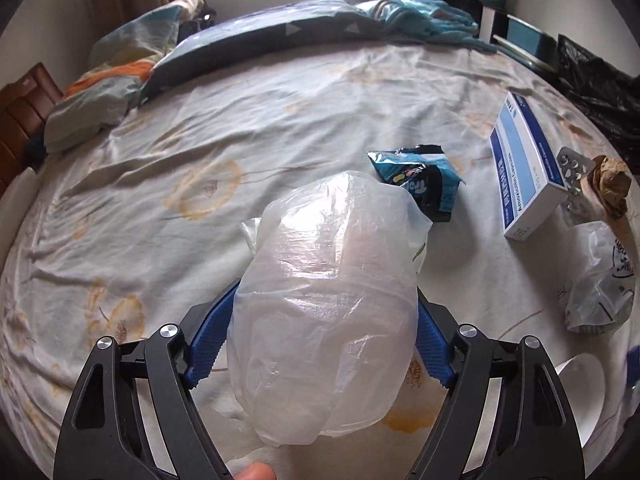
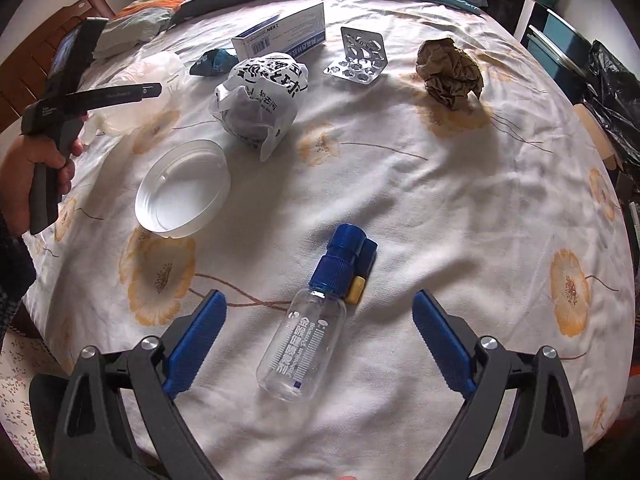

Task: Collect trash
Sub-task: 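Grasp the clear plastic bag with the left tool while the right tool grasps the blue-capped bottle, then carry the bag and bottle over the pink bin and open both tools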

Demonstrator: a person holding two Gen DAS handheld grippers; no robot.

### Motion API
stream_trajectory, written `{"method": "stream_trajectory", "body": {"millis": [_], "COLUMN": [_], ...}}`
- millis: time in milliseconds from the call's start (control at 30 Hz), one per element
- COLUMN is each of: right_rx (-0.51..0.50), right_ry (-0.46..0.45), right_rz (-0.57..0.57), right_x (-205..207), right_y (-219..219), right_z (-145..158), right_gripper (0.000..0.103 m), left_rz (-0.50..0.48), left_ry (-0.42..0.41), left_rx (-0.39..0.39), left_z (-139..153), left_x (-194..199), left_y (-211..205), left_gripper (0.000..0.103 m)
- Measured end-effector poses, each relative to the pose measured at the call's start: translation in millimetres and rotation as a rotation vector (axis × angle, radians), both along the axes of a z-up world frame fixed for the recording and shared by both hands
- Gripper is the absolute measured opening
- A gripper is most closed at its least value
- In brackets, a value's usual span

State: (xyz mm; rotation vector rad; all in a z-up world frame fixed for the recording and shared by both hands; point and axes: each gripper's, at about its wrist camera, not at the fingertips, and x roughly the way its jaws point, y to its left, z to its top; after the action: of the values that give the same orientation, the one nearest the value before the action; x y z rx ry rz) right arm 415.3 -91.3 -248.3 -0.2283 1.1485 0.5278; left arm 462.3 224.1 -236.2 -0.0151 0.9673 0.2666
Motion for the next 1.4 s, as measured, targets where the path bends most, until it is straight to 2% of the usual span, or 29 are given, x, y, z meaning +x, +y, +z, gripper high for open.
{"method": "stream_trajectory", "body": {"millis": [133,200,267,400,567,867,1167,1400], "right_rx": [-0.052,-0.054,-0.044,-0.012,0.073,0.188,0.29,0.294], "right_ry": [0.007,-0.005,-0.009,-0.038,-0.099,-0.183,-0.188,-0.173], "right_rz": [0.002,0.005,0.007,0.017,0.032,0.137,0.22,0.296], "right_x": [3.5,3.0,2.5,-5.3,-24.7,-85.3,-144.9,-186.2], "right_y": [5.8,5.5,2.8,-5.7,-22.1,-50.0,-78.0,-84.6], "right_z": [-12.1,-11.2,-7.7,8.1,43.2,97.6,123.0,119.8], "right_gripper": [0.042,0.038,0.03,0.029,0.03,0.03,0.03,0.03], "left_rz": [-0.021,-0.034,-0.053,-0.07,-0.09,-0.145,-0.15,-0.186], "left_ry": [-0.038,-0.05,-0.06,-0.076,-0.105,-0.14,-0.139,-0.081], "left_rx": [-0.032,-0.044,-0.037,-0.037,-0.036,-0.076,-0.183,-0.248], "left_z": [18.5,27.8,37.4,59.2,85.3,123.8,128.2,106.8], "left_x": [-21.2,-32.4,-42.7,-65.1,-100.3,-179.0,-267.8,-336.0], "left_y": [-8.0,-12.0,-16.6,-24.4,-38.4,-91.4,-135.5,-165.1], "left_gripper": [0.078,0.079,0.079,0.079,0.079,0.079,0.079,0.079]}}
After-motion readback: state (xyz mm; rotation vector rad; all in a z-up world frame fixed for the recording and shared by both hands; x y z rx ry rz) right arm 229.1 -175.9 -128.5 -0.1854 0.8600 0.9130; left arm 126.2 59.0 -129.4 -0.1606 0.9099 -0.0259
